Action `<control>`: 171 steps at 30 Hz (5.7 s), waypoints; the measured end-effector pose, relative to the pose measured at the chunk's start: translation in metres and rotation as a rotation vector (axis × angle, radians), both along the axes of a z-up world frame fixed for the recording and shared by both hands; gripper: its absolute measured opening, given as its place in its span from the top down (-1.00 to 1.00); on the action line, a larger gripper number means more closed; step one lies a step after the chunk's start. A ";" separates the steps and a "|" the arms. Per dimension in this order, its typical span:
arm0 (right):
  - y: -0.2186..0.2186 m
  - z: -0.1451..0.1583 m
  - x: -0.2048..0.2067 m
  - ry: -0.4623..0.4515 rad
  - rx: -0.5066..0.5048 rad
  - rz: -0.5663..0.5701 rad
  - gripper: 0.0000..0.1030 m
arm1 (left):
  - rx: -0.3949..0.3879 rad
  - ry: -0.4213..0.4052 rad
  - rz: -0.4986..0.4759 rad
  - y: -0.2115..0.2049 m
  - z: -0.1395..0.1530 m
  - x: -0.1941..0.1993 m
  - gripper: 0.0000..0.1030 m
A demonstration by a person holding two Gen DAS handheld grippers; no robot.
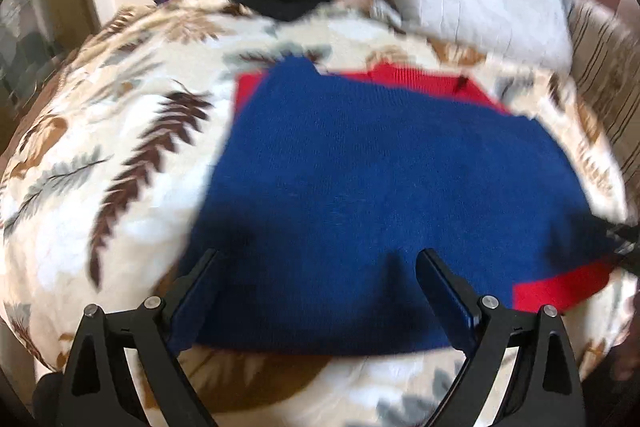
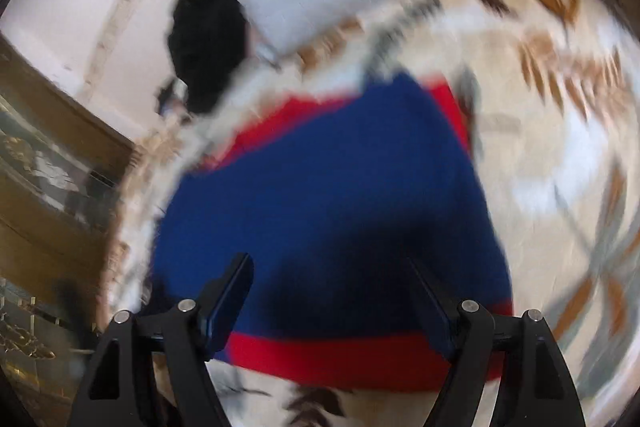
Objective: Fold small clothes
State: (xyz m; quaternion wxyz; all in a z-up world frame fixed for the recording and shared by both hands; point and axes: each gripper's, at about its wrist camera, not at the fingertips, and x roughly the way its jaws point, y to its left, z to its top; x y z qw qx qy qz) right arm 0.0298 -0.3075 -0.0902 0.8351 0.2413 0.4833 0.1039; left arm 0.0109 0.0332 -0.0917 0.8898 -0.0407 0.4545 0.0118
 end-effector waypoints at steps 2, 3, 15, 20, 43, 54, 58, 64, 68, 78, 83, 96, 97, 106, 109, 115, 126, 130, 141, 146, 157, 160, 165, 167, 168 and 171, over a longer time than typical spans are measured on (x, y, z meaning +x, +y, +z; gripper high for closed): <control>0.000 0.000 -0.007 -0.029 -0.005 0.002 -0.54 | 0.023 0.007 0.037 0.016 -0.006 -0.014 -0.86; -0.001 0.000 -0.008 -0.028 -0.007 0.000 -0.54 | 0.023 0.071 0.039 0.025 -0.023 -0.015 -0.82; -0.011 -0.002 -0.018 -0.025 0.034 -0.025 -0.54 | -0.099 0.094 0.056 0.054 -0.023 -0.033 -0.40; -0.012 -0.002 -0.017 -0.009 0.049 -0.022 -0.54 | -0.089 0.072 0.076 0.059 -0.013 -0.040 -0.29; -0.015 0.003 0.116 0.043 0.218 0.017 -0.51 | 0.006 0.050 0.073 0.049 -0.032 0.011 -0.47; -0.026 0.013 -0.014 0.038 0.345 -0.107 -0.69 | -0.048 0.024 0.093 0.057 0.001 -0.005 -0.51; -0.039 -0.028 0.002 0.126 0.248 -0.205 -0.69 | 0.011 0.012 -0.013 0.016 -0.004 0.008 -0.79; 0.001 0.013 -0.101 -0.051 0.184 -0.111 -0.90 | 0.045 -0.055 -0.075 0.006 0.004 -0.059 -0.77; 0.022 -0.007 -0.141 -0.071 0.159 -0.130 -0.91 | 0.044 -0.051 -0.093 0.001 0.003 -0.088 -0.77; -0.008 -0.029 -0.128 0.012 0.286 -0.210 -0.91 | 0.065 -0.059 -0.133 -0.012 0.006 -0.098 -0.77; -0.030 -0.036 -0.101 0.024 0.354 -0.286 -0.91 | 0.079 -0.058 -0.130 -0.016 0.006 -0.086 -0.77; -0.035 -0.028 -0.048 -0.011 0.311 -0.297 -0.91 | 0.064 0.000 -0.049 -0.020 0.006 -0.023 -0.77; -0.034 -0.028 -0.047 -0.014 0.296 -0.293 -0.89 | 0.069 0.007 -0.048 -0.021 0.005 -0.020 -0.77; -0.032 -0.025 -0.043 -0.037 0.201 -0.282 -0.68 | 0.078 0.038 -0.048 -0.026 -0.006 0.000 -0.77; -0.032 -0.024 -0.043 -0.045 0.183 -0.279 -0.59 | 0.075 0.043 -0.043 -0.027 -0.007 0.005 -0.77; -0.030 -0.013 -0.042 -0.060 0.105 -0.270 -0.13 | 0.075 0.040 -0.049 -0.031 -0.006 0.014 -0.77; -0.031 -0.018 -0.033 -0.033 0.155 -0.258 -0.41 | 0.073 0.039 -0.059 -0.034 -0.005 0.021 -0.77; -0.028 -0.017 -0.031 -0.033 0.117 -0.240 -0.20 | 0.069 0.045 -0.063 -0.036 -0.008 0.025 -0.77; -0.033 -0.029 -0.026 -0.002 0.143 -0.263 -0.49 | 0.080 0.096 -0.092 -0.050 -0.031 0.037 -0.84; -0.033 -0.021 -0.023 0.014 0.078 -0.249 0.53 | 0.062 0.023 -0.082 -0.049 -0.013 0.028 -0.88; -0.075 0.019 -0.009 -0.029 0.029 -0.238 -0.52 | 0.099 0.011 -0.110 -0.045 -0.034 0.028 -0.98; -0.067 0.020 0.041 -0.003 -0.002 -0.118 -0.52 | 0.106 -0.005 -0.105 -0.046 -0.036 0.026 -0.98; -0.054 -0.024 0.131 0.136 -0.148 -0.013 -0.52 | 0.107 -0.013 -0.108 -0.047 -0.038 0.025 -0.99; -0.046 -0.023 0.137 0.088 -0.170 0.020 -0.08 | 0.106 -0.014 -0.111 -0.047 -0.039 0.027 -0.99; -0.039 -0.021 0.138 0.097 -0.173 0.047 0.66 | 0.104 -0.018 -0.112 -0.046 -0.039 0.027 -1.00; -0.042 -0.014 0.132 0.068 -0.234 -0.016 0.67 | 0.115 -0.037 -0.107 -0.049 -0.041 0.025 -1.00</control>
